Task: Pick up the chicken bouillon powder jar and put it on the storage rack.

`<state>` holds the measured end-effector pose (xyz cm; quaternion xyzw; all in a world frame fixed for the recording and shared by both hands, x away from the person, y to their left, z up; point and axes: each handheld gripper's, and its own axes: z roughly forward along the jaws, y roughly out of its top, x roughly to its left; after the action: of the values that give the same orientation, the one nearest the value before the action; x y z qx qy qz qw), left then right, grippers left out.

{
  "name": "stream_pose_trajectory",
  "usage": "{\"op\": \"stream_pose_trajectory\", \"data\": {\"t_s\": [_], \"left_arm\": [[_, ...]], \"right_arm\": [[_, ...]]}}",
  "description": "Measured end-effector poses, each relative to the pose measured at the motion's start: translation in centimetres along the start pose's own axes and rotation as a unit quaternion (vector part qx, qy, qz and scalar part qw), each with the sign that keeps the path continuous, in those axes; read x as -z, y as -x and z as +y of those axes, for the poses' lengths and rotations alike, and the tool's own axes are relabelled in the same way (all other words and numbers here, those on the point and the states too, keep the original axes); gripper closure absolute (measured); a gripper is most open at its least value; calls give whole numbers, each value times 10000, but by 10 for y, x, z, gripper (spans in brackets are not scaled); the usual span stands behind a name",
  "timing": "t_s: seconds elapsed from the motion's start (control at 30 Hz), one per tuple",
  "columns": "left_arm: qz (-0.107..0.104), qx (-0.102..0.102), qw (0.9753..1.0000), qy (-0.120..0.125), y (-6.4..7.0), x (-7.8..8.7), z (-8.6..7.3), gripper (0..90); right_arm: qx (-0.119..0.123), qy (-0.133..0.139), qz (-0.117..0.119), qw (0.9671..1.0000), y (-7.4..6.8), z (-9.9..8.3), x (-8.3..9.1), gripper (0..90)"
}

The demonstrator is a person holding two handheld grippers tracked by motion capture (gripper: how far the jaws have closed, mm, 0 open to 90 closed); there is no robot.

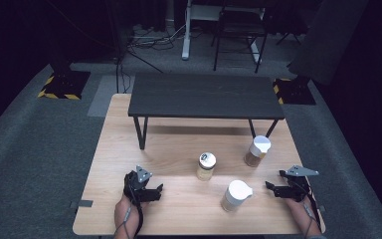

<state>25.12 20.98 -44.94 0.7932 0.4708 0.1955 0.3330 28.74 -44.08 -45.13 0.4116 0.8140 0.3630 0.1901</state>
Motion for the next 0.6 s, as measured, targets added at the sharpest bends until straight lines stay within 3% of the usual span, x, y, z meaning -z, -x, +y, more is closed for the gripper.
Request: {"op": "stream_pose_trajectory", "data": {"t_s": [0.43,0.6], "left_arm": [[146,82,9999,26,6,2,0,125],[113,127,9994,296,7,11,-2,135]], "right_arm": [[-1,3,0,10000,0,0,0,158],[-13,-4,-20,10000,0,0,0,148]]}}
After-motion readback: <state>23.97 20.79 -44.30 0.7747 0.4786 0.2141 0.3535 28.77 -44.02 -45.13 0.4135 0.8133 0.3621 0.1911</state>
